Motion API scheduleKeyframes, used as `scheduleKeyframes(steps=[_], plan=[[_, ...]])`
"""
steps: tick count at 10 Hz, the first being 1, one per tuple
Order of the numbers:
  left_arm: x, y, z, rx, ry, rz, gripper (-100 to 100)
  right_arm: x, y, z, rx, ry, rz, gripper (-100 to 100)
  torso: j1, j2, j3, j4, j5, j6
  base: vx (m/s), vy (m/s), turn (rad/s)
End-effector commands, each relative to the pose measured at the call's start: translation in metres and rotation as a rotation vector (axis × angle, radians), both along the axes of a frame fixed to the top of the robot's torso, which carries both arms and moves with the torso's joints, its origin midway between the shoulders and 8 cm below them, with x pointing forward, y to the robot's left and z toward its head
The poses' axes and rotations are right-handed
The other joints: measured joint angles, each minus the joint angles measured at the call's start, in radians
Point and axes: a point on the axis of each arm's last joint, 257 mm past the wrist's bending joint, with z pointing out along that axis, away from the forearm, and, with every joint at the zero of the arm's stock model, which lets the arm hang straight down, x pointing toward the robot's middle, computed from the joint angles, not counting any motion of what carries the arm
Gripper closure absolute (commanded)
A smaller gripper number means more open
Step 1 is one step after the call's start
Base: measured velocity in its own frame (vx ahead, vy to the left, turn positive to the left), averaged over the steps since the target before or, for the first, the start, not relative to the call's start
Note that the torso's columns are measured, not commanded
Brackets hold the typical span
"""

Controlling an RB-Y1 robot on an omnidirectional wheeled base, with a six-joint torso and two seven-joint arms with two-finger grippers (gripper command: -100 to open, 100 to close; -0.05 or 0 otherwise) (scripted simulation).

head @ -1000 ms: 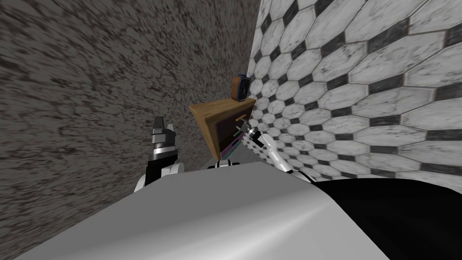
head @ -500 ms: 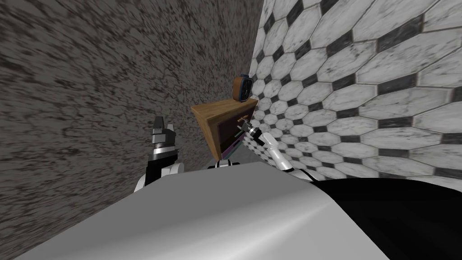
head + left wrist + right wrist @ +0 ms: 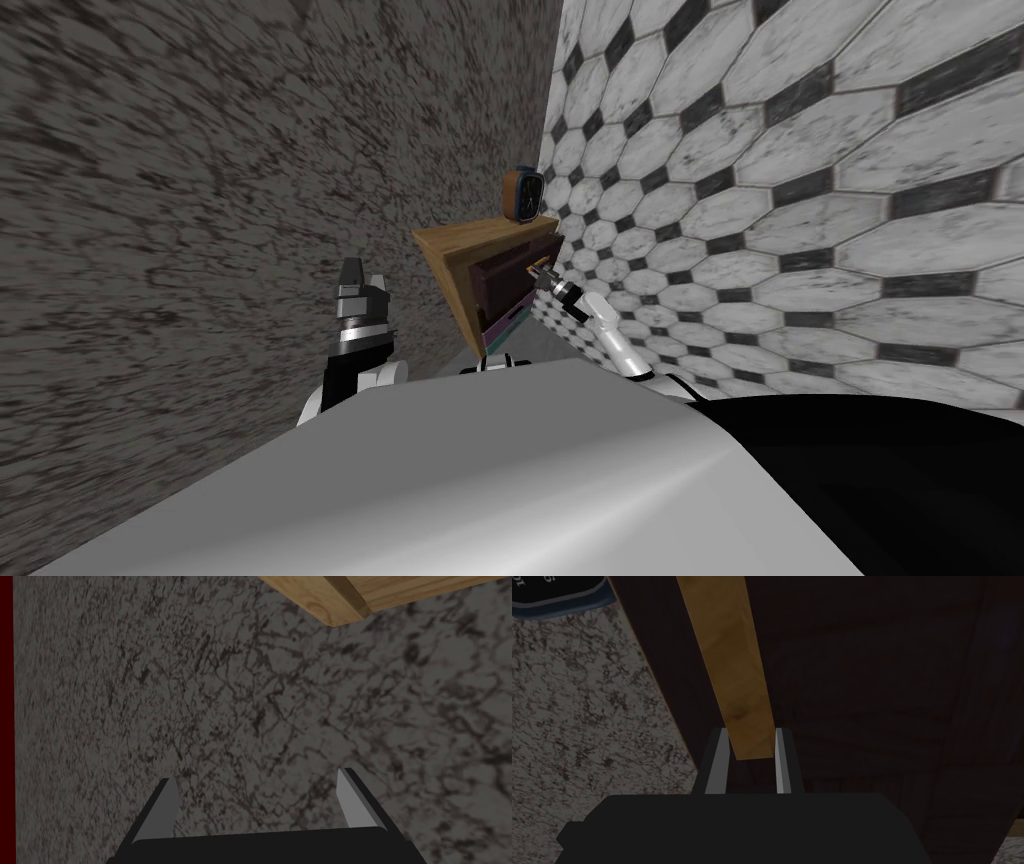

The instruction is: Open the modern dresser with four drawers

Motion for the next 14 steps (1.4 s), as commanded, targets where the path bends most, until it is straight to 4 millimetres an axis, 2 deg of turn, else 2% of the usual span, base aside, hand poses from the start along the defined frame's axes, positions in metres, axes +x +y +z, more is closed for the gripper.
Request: scheduleKeyframes(steps=[1,3,4,6,7,11,12,13,14], plan=[[0.0,0.0,0.0,0.0,0.0,0.0,0,-0.004,0.002,-0.005,-0.001,0.011,0.011,100,0.007,-0.006,-0.004,0.001,0.003,-0.001,-0.12,-0.08,-0.068],[0.0,0.0,0.0,0.0,0.0,0.0,0,-0.007,0.003,-0.008,0.0,0.018,0.018,100,-0.001,0.0,0.0,0.0,0.0,0.0,-0.133,-0.137,-0.034],[0.0,0.0,0.0,0.0,0.0,0.0,0,0.0,-0.006,0.009,-0.001,0.005,0.014,-100,-0.001,-0.001,0.0,-0.001,0.0,0.0,-0.066,-0.028,-0.009],[0.0,0.0,0.0,0.0,0.0,0.0,0,0.004,-0.013,0.019,-0.002,0.005,0.016,-100,0.01,-0.004,-0.003,0.002,0.004,-0.001,-0.018,0.065,-0.013],[0.0,0.0,0.0,0.0,0.0,0.0,0,0.008,-0.02,0.03,-0.003,0.005,0.016,-100,0.009,-0.002,-0.002,0.003,0.005,-0.002,-0.012,0.079,0.006],[0.0,0.0,0.0,0.0,0.0,0.0,0,0.015,-0.034,0.054,-0.004,0.004,0.017,-100,0.0,0.004,0.002,0.005,0.002,0.0,-0.014,0.052,-0.002],[0.0,0.0,0.0,0.0,0.0,0.0,0,0.013,-0.03,0.046,-0.009,0.013,0.019,-100,0.001,0.006,0.003,0.008,0.003,0.001,-0.003,0.013,-0.001],[0.0,0.0,0.0,0.0,0.0,0.0,0,0.014,-0.031,0.046,-0.007,0.017,0.018,0,0.002,0.006,0.003,0.007,0.003,0.0,0.0,0.0,0.0],[0.0,0.0,0.0,0.0,0.0,0.0,0,0.014,-0.031,0.045,-0.008,0.019,0.017,0,0.002,0.006,0.003,0.006,0.003,0.0,0.0,0.0,0.0]])
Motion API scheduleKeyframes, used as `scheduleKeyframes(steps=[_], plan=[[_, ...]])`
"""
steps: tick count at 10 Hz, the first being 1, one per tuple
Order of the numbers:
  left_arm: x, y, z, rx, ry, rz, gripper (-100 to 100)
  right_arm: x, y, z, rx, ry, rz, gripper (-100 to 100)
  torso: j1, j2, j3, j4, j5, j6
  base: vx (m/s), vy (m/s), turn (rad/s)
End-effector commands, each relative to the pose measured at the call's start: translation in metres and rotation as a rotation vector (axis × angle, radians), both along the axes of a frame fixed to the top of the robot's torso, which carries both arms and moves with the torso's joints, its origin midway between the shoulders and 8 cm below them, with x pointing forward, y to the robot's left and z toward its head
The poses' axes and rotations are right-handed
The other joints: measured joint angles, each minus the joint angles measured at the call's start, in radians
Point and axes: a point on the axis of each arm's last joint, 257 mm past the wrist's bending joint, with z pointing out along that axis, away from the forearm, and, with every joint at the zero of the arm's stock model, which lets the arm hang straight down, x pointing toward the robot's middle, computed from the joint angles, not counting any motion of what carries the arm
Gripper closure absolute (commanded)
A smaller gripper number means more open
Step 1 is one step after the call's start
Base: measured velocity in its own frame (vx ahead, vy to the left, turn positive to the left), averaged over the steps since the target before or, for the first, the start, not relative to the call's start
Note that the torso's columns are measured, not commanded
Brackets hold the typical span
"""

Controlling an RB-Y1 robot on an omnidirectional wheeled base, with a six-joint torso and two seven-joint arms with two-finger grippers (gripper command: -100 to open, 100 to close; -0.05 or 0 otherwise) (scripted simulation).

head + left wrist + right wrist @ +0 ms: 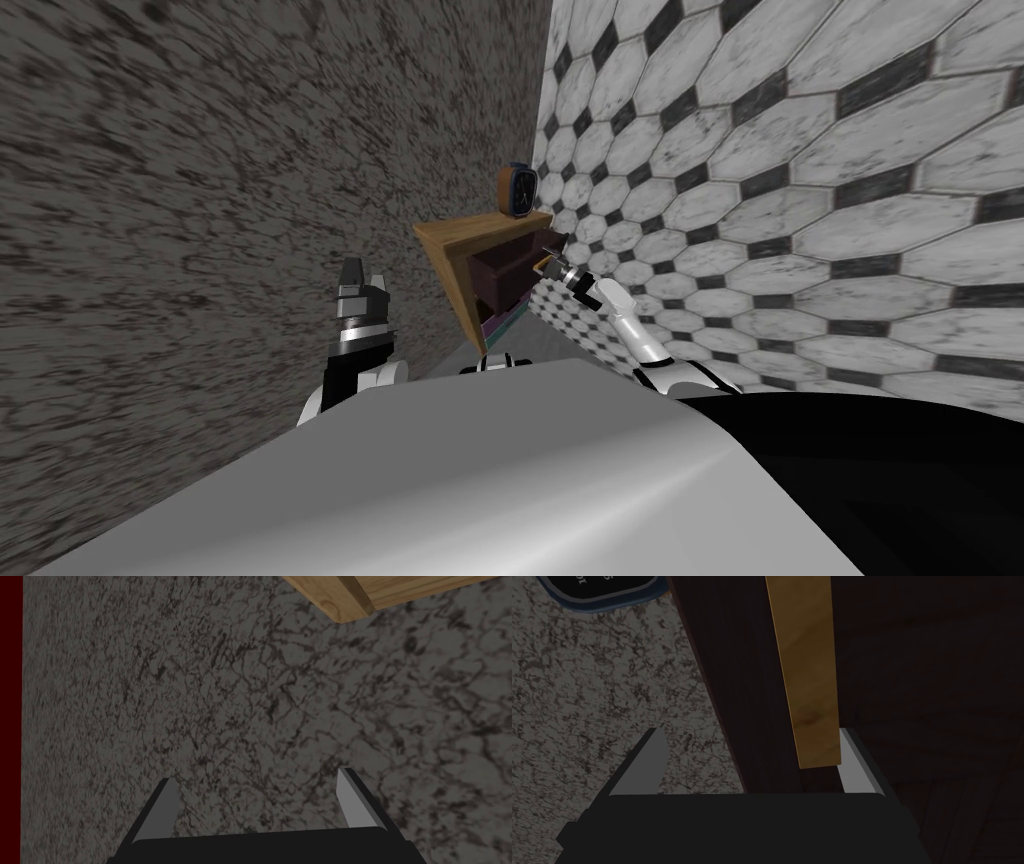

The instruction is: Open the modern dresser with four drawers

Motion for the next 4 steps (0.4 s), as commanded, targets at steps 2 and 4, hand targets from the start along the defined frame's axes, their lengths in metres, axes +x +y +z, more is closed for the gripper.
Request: scheduleKeyframes(steps=[2,4], plan=[[0.0,0.0,0.0,0.0,0.0,0.0,0,0.0,-0.0005,-0.0016,-0.001,0.003,-0.001,0,0.001,-0.002,-0.001,-0.001,0.0,0.0,0.0,0.0,0.0],[0.0,0.0,0.0,0.0,0.0,0.0,0,0.0001,-0.001,-0.0026,-0.002,0.005,-0.002,0,0.001,-0.002,-0.001,-0.002,0.0,0.0,0.0,0.0,0.0]])
